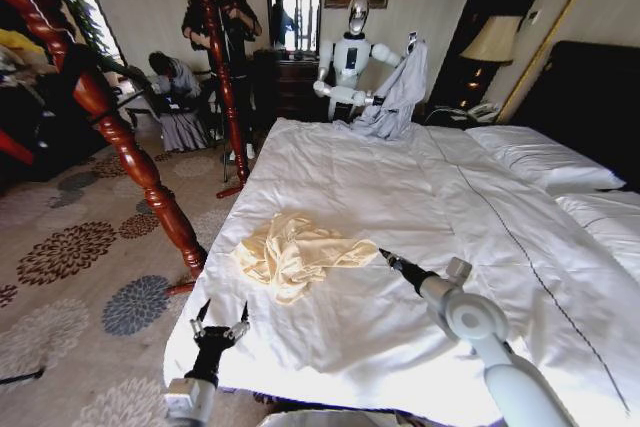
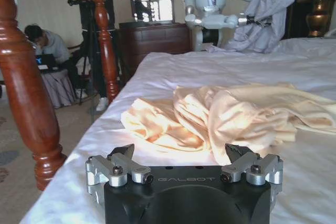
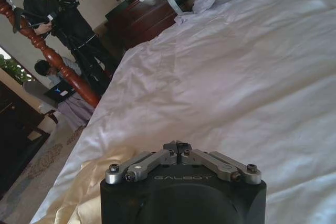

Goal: Pick up the clothes from the bed and hang them on the clothes hanger.

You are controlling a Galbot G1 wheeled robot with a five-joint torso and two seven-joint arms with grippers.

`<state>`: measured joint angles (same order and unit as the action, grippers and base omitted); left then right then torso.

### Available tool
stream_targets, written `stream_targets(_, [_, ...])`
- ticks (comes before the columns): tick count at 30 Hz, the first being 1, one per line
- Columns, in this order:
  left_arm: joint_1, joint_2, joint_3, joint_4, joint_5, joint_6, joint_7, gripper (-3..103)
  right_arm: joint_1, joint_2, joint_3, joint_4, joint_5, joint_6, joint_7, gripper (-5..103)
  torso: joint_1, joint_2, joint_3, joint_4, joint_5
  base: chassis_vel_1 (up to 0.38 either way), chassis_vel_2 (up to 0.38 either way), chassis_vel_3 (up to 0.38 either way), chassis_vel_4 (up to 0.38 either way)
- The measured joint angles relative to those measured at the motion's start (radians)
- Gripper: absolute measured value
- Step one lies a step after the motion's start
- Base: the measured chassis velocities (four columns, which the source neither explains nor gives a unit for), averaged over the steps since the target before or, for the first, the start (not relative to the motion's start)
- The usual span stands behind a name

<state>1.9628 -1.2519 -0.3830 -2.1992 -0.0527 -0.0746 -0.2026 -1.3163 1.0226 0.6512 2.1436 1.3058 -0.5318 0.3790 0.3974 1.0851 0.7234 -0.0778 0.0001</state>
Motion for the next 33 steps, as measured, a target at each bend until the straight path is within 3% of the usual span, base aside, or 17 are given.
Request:
stream_targets(7, [-0.031, 0.023, 0.061, 0.053, 0.021, 0.0, 0.0, 99, -0.01, -0.021, 0.037, 0.003, 0.0, -0.001, -0.001, 0, 0.0, 0.0, 0.0, 0.0, -0.0001, 0.0, 0.0, 0.0, 0.0])
stream_targets(12, [-0.046, 0.022, 0.067, 0.065, 0.01, 0.002, -0.002, 96, -0.067, -0.013, 0.015, 0.005, -0.097, -0.019, -0.069, -2, 0.0, 0.0, 0.0, -0.0003, 0.0, 0.0, 0.0, 0.0, 0.0])
stream_targets(17, [-0.047, 0.02, 0.053, 0.057, -0.004, 0.005, -0.004, 100, -0.067, 0.011, -0.054, -0.057, -0.253, -0.017, -0.13, 14, 0.0, 0.0, 0.0, 0.0, 0.0, 0.0, 0.0, 0.0, 0.0])
stream_targets(18, [-0.045, 0.023, 0.042, 0.053, -0.008, 0.005, -0.005, 100, -0.067, 0.014, -0.083, -0.088, -0.313, -0.01, -0.152, 25, 0.0, 0.0, 0.0, 0.0, 0.0001, 0.0, 0.0, 0.0, 0.0])
stream_targets(20, [-0.044, 0.023, 0.036, 0.05, -0.011, 0.006, -0.005, 100, -0.067, 0.015, -0.1, -0.108, -0.346, -0.004, -0.164, 25, 0.0, 0.0, 0.0, -0.0001, 0.0, 0.0, 0.0, 0.0, 0.0])
stream_targets(23, [-0.036, 0.022, 0.015, 0.039, -0.019, 0.006, -0.005, 100, -0.064, 0.021, -0.137, -0.178, -0.457, 0.024, -0.198, 41, 0.0, 0.0, 0.0, -0.0001, 0.0001, 0.0, 0.0, 0.0, 0.0])
stream_targets(26, [-0.033, 0.019, 0.01, 0.035, -0.02, 0.006, -0.005, 100, -0.061, 0.022, -0.142, -0.201, -0.493, 0.037, -0.208, 46, 0.0, 0.0, 0.0, -0.0001, 0.0, 0.0, 0.0, 0.0, 0.0])
stream_targets(29, [-0.029, 0.013, 0.004, 0.031, -0.021, 0.006, -0.005, 100, -0.056, 0.017, -0.146, -0.221, -0.508, 0.045, -0.215, 62, 0.0, 0.0, 0.0, -0.0001, -0.0001, 0.0, 0.0, 0.0, 0.0])
stream_targets(32, [-0.027, 0.011, 0.002, 0.031, -0.021, 0.006, -0.006, 100, -0.055, 0.015, -0.152, -0.224, -0.502, 0.045, -0.219, 68, 0.0, 0.0, 0.0, -0.0001, -0.0002, 0.0, 0.0, 0.0, 0.0])
stream_targets(33, [-0.026, 0.009, 0.001, 0.031, -0.021, 0.006, -0.006, 100, -0.052, 0.016, -0.159, -0.23, -0.499, 0.043, -0.221, 79, 0.0, 0.0, 0.0, -0.0001, -0.0002, 0.0, 0.0, 0.0, 0.0])
